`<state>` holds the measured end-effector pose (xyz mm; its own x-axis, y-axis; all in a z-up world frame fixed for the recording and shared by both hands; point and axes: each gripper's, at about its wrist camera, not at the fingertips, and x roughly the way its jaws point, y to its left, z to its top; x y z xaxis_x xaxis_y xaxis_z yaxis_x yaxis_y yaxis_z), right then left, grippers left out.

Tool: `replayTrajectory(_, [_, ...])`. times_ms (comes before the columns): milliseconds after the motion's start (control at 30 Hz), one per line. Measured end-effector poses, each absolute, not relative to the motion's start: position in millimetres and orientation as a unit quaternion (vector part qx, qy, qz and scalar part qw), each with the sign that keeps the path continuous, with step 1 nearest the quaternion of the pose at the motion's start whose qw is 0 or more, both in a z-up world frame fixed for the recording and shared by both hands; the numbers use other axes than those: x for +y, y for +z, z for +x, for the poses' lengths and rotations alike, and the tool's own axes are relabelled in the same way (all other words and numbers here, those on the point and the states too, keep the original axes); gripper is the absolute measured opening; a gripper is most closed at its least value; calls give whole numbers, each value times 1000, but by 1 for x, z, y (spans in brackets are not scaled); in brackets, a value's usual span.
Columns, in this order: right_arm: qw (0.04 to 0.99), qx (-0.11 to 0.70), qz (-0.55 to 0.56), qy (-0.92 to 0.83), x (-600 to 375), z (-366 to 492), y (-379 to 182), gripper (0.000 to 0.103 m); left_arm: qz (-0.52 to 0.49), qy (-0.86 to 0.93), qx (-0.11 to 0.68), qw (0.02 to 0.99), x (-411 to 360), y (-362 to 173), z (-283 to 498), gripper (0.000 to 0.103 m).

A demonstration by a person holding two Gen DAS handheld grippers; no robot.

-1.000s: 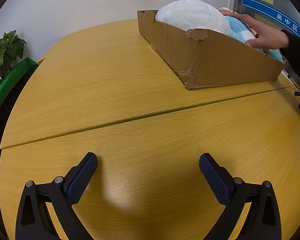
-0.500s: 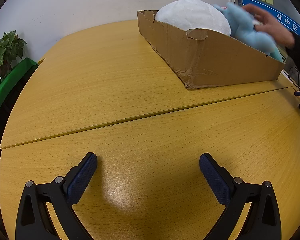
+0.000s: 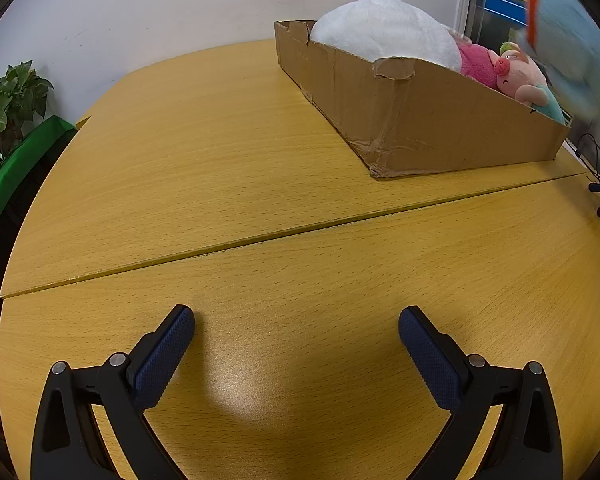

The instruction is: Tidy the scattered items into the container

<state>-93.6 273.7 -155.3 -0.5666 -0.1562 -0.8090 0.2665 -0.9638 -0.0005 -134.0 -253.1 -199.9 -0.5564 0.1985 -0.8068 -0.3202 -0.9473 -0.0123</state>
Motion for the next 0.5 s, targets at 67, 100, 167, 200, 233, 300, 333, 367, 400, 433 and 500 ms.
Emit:
replayTrajectory(67, [120,61,450,-883,274,-94,-155,103,-447,880,68,147,-253,-200,-134,103])
replayTrajectory(100, [120,61,450,-883,274,-94,-155,103,-447,880,68,147,-253,-200,-134,103])
replayTrajectory(167, [120,61,450,-883,274,-94,-155,103,-447,880,68,147,-253,-200,-134,103])
replayTrajectory(200, [120,61,450,-883,274,-94,-155,103,-447,880,68,148,-252,-200,-133,103])
replayTrajectory(233, [120,61,450,-883,275,-96,-155,103,-447,880,68,148,-252,-199,-132,103])
replayTrajectory(300, [120,61,450,-883,275,-96,-154,103,-447,880,68,148,-252,-199,-131,103])
replayTrajectory(333, [120,61,450,-883,275,-96,-154,103,-447,880,68,148,-252,-199,-131,103])
replayTrajectory(367, [120,61,450,-883,275,-96,-154,103,-447,880,68,148,-252,-199,-131,103])
replayTrajectory(400, [120,61,450,-883,275,-96,-153,103,-447,880,68,148,-252,-199,-131,103])
replayTrajectory(433, [120,61,450,-883,275,-95,-153,103,-447,880,68,148,-251,-199,-131,103])
replayTrajectory(500, [119,61,450,-883,275,-95,-153,103,-447,880,68,148,-252,-199,-132,103])
